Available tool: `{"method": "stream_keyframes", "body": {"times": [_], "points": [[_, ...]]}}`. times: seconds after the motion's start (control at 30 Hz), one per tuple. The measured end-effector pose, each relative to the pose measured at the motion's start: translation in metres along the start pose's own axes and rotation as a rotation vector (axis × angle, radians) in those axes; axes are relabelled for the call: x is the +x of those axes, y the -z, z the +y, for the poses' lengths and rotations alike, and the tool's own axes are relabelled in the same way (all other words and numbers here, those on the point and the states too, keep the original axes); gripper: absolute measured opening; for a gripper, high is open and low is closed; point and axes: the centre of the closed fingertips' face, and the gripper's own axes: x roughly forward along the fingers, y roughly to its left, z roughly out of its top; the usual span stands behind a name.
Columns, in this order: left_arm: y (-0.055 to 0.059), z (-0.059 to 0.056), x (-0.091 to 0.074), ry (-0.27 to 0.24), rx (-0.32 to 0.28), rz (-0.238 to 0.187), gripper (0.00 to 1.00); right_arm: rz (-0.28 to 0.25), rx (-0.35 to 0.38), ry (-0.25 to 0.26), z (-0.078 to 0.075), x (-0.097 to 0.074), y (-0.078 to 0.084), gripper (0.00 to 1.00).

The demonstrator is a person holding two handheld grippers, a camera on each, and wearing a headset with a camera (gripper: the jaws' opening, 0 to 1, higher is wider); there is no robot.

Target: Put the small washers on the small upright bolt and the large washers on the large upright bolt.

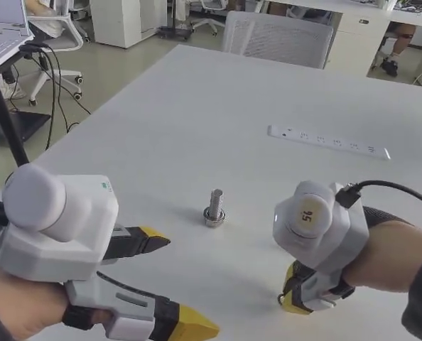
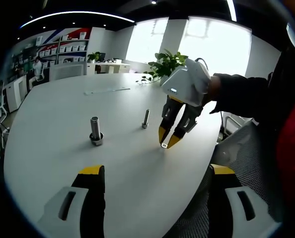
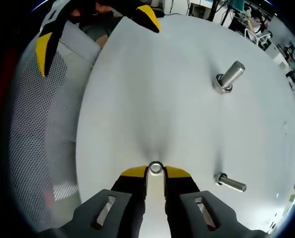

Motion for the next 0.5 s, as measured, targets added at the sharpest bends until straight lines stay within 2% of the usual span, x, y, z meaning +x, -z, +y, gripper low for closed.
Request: {"method": "stream_keyframes", "body": {"times": [0.5], "points": [[0.000,0.001,0.000,0.002,0.000,-0.002,0.85,0.002,0.082,0.041,-0.013,-0.015,0.029,0.13]]}}
